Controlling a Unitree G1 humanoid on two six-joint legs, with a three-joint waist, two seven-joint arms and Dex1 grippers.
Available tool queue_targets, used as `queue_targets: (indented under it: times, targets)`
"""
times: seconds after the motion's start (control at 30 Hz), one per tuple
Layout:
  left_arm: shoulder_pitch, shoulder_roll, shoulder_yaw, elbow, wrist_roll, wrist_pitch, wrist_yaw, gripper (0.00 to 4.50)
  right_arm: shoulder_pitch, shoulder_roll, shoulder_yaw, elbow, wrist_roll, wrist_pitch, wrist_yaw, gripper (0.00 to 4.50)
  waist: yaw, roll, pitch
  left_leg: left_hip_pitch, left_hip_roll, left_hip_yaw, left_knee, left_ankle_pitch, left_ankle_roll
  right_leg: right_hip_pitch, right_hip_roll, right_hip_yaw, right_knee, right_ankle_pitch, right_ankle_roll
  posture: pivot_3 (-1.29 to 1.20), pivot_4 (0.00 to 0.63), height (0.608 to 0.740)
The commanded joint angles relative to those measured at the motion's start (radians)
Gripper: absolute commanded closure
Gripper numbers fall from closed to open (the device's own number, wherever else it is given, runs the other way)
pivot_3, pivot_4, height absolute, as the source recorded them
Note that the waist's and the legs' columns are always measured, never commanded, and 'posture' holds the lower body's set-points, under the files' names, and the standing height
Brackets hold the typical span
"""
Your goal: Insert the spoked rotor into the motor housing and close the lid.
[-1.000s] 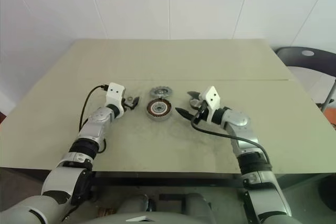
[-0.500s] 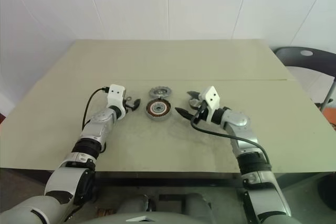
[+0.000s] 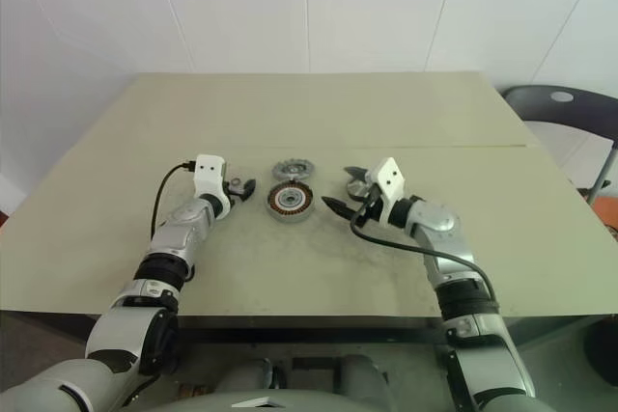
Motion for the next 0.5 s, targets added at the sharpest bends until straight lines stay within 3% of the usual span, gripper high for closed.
queue_targets:
  times: [0.03,0.33,0.43,0.5]
  targets:
    - [-0.009,0.002,0.029,0.024,-0.014,0.002,0.027,0.0,-0.029,0.007,-0.006,-0.027,0.003,-0.021,-0.002,0.05,0.0,0.0,0.0,0.0,0.0,0.0,0.0,0.0,0.0,0.0,0.0,0.0,0.0,0.0,0.0,0.0,0.0,0.74]
    - [-0.014,0.012,0.022,0.049,-0.015,0.02,0.036,0.0,-0.037,0.01,-0.005,-0.018,-0.002,-0.03,-0.006,0.05,0.0,0.0,0.0,0.001,0.0,0.0,0.0,0.0,0.0,0.0,0.0,0.0,0.001,0.0,0.0,0.0,0.0,0.74]
    - [-0.015,0.013,0.018,0.054,-0.016,0.039,0.029,0.55,-0.036,0.01,-0.006,-0.02,-0.003,-0.032,-0.008,0.0,-0.001,0.0,0.0,0.001,0.0,0.0,0.0,0.0,0.0,0.0,0.0,0.0,0.001,0.0,0.0,0.0,0.0,0.74]
    - [-0.015,0.014,0.012,0.057,-0.015,0.053,0.024,1.2,-0.037,0.01,-0.007,-0.021,-0.004,-0.034,-0.009,0.0,-0.001,0.0,0.0,0.001,0.0,0.0,0.0,0.0,0.0,0.0,0.0,0.0,0.0,0.0,0.0,0.0,0.0,0.74]
